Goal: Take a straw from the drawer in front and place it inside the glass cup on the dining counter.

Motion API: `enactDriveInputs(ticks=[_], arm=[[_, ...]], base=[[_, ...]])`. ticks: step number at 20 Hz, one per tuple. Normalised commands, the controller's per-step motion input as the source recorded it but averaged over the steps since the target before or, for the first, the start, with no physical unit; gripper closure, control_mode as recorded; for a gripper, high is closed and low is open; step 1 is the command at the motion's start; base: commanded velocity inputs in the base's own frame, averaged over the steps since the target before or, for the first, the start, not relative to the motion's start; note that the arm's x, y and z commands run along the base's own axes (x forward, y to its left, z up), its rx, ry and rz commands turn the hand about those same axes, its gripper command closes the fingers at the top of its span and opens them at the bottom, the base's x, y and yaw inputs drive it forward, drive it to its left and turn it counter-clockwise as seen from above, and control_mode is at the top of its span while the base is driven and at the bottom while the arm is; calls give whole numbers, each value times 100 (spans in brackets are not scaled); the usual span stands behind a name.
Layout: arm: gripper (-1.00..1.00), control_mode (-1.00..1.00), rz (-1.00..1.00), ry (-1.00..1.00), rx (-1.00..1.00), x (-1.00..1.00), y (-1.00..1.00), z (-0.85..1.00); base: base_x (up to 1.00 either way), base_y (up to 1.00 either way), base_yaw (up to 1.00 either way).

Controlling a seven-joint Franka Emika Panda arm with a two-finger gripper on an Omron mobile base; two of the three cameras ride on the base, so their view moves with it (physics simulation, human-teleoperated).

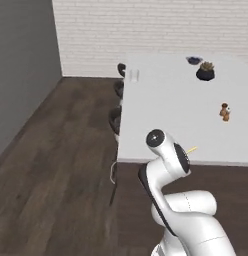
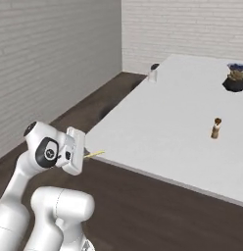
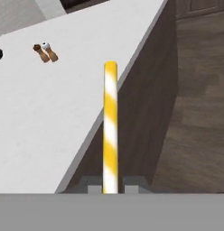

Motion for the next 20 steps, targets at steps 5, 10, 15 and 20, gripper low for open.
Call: enactDriveInputs(ticks=[5,10,15,20], arm=[[100,100,0,0,0,0,0,0],[100,100,0,0,0,0,0,0],[100,100,0,0,0,0,0,0],[100,100,0,0,0,0,0,0]], base=[[5,100,-39],[0,100,-37],[14,100,-47],[42,100,-49]])
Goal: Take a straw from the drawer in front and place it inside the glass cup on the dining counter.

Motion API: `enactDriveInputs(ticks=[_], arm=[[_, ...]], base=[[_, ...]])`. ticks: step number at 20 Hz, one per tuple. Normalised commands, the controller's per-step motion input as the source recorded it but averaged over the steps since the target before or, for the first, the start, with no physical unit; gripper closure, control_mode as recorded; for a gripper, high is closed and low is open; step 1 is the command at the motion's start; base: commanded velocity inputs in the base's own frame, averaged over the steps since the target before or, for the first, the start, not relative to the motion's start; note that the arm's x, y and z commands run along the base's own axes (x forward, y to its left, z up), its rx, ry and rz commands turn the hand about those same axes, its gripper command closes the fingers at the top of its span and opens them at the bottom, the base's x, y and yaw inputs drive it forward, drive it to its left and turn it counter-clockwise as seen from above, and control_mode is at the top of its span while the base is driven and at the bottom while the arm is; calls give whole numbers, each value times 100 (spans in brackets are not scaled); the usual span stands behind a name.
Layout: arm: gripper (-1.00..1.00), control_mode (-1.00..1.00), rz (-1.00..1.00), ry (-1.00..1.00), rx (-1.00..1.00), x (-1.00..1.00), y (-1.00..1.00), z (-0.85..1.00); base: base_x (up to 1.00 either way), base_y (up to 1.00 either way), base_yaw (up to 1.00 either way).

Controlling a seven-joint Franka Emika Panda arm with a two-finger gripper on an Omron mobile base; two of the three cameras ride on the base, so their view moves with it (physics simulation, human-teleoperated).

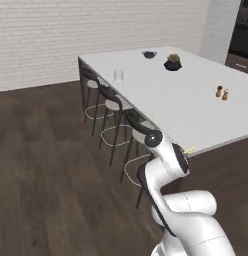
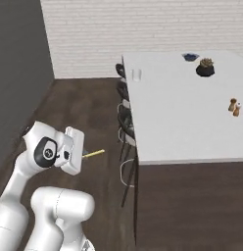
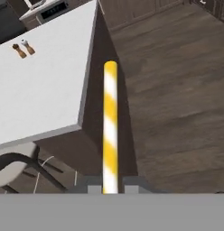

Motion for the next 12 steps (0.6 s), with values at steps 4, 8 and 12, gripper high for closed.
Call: enactDriveInputs(ticks=[4,8,12], arm=[[100,100,0,0,0,0,0,0],[100,100,0,0,0,0,0,0],[100,100,0,0,0,0,0,0]], base=[[79,100,-44],[99,100,-41],[97,100,-42]])
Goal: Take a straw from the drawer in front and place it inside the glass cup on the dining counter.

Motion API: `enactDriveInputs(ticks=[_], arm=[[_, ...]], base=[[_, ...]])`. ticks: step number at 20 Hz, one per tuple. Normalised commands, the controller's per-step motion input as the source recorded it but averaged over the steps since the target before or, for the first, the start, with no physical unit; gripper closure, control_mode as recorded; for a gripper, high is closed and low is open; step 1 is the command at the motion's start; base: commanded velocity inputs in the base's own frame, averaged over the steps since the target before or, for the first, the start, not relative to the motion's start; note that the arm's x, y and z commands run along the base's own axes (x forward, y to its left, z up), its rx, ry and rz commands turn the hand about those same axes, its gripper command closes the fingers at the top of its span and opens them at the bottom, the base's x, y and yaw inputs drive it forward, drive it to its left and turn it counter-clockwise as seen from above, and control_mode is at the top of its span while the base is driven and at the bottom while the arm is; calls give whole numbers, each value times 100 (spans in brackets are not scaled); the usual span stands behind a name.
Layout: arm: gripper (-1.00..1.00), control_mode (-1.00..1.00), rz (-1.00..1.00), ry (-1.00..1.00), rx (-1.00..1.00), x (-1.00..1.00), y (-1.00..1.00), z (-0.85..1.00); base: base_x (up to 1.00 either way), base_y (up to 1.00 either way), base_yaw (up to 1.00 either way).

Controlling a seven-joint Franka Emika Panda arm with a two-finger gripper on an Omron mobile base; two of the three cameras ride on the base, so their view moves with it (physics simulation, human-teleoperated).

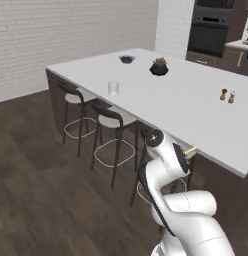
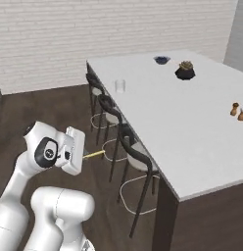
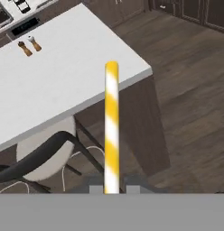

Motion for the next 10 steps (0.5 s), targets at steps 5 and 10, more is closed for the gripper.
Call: enactDriveInputs(ticks=[5,10], arm=[[100,100,0,0,0,0,0,0],[100,100,0,0,0,0,0,0]], base=[[80,100,-46],[71,100,-46]])
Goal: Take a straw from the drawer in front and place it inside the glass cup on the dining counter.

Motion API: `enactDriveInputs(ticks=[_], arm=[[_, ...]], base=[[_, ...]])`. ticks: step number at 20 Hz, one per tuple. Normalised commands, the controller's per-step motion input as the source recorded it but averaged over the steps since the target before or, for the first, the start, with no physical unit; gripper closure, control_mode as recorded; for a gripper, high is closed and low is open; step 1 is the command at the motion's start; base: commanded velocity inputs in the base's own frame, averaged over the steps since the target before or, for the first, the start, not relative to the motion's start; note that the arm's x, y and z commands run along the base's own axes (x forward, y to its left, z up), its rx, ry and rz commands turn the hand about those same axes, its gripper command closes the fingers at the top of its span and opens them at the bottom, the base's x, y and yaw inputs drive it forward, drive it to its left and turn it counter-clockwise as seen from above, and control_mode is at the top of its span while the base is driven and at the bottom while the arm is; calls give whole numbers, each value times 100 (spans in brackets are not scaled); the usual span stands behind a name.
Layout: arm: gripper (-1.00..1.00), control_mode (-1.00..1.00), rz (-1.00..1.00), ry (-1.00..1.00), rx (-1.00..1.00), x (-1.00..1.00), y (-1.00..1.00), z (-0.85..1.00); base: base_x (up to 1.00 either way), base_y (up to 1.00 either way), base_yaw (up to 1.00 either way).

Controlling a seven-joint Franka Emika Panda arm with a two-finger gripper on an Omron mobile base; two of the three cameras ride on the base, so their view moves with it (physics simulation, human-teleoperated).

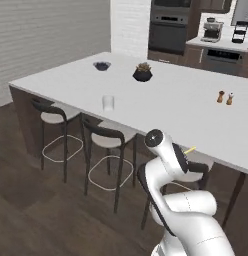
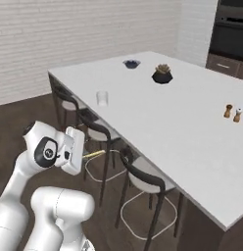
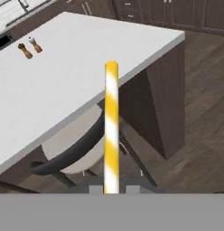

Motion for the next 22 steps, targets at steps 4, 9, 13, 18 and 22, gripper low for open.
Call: enactDriveInputs(ticks=[4,9,13,18,22], arm=[[100,100,0,0,0,0,0,0],[100,100,0,0,0,0,0,0],[100,100,0,0,0,0,0,0],[100,100,0,0,0,0,0,0],[100,100,0,0,0,0,0,0]], base=[[55,100,-45],[44,100,-41],[30,100,-33],[30,100,-33],[33,92,-36]])
